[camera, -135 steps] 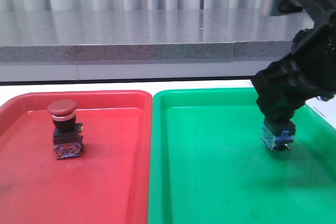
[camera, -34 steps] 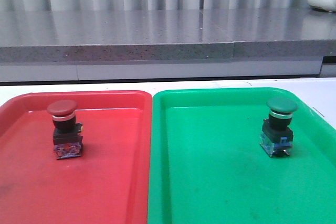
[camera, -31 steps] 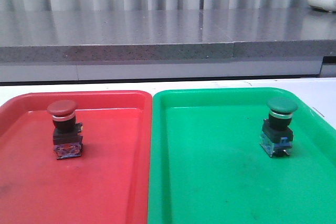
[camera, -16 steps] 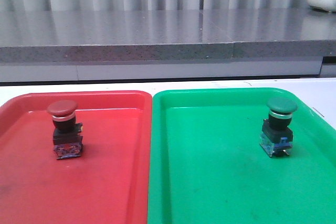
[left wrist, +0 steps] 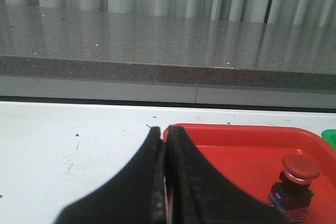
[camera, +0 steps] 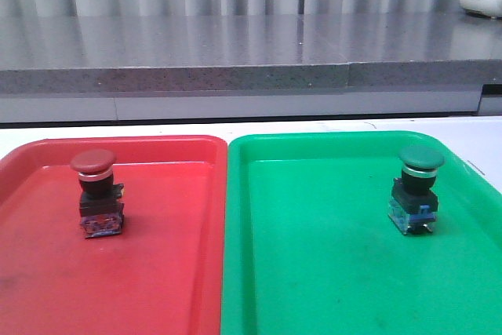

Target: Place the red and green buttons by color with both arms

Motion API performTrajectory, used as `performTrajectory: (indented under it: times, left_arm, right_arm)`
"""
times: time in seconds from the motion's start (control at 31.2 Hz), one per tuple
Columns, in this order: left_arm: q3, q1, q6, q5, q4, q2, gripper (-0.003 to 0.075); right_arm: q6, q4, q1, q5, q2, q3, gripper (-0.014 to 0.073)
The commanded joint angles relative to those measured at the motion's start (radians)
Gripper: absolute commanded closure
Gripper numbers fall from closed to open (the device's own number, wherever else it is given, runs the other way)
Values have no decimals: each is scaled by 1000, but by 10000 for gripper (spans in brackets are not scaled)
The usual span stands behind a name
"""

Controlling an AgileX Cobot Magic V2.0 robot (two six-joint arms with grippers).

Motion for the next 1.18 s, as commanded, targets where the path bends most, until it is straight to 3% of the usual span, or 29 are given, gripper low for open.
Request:
performTrajectory:
  times: [0.0,1.15]
  left_arm:
    - [24,3,-8,-84,-8,-18,740]
    - [24,3,-16,-84,10,-18,740]
  right_arm:
    - [-11,-8,1,-61,2,-37,664]
    - [-11,-8,1,-61,2,-37,664]
